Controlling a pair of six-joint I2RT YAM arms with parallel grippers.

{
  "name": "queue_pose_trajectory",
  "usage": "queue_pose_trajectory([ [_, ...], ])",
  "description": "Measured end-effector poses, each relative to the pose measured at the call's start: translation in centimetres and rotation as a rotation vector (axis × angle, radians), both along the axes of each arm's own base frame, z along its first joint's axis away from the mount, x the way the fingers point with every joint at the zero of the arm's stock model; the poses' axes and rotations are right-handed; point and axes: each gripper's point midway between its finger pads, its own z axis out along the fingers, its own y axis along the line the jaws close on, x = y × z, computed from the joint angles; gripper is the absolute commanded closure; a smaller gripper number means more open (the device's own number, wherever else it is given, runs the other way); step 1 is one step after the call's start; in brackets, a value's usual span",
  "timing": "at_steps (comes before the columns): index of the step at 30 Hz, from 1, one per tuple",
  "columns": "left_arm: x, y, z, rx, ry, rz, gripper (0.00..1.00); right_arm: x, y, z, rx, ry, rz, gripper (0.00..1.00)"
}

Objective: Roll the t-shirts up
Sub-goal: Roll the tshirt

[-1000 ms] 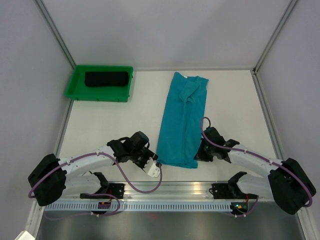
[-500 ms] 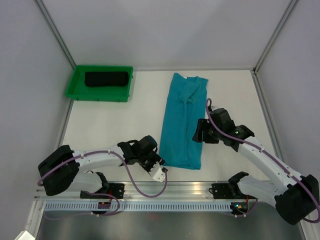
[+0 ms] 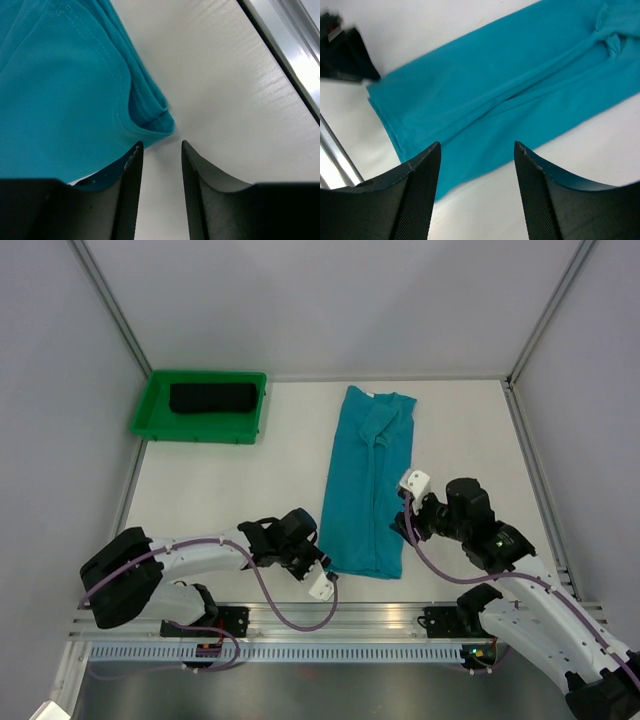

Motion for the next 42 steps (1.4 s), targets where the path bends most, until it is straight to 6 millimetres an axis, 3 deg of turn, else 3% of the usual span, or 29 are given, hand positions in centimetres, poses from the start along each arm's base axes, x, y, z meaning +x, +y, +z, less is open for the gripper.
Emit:
queue_pose_trajectory([
  [5,0.5,-0.2,2.2,-0.064,-0.044,-0.008,0.48,-2.5,-0.6,-4.5,-0.223,-0.062,0.254,0.37],
  [9,0.3,-1.6,3.4,-0.115,-0.028,-0.040,0.45,-5.0,0.1,-6.7,-0.306,-0.049,0.444,0.43],
  [12,0.6,-2.4,2.7,-0.110,-0.019,-0.054,0.45,-6.3,0.3,-8.6,-0.369,-0.035,0.565,0.44],
  [17,0.1,-1.7,0.5,-0.051,0.001,-0.090,0.46,-8.0,0.1,-11.3,-0.445,-0.002,0.688,0.47],
  [29,-0.1,-1.5,-0.3,-0.016,-0.023,-0.184,0.51,-10.4,-0.5,-15.3,-0.610,0.060,0.845,0.48],
  [36,-1.2,-0.5,-0.3,0.017,0.005,-0.235,0.45,-9.6,-0.1,-15.5,-0.621,0.040,0.816,0.58],
  [42,-1.6,-0.7,-0.4,0.015,0.041,-0.229,0.50,-9.2,-0.1,-15.6,-0.620,0.029,0.785,0.65],
])
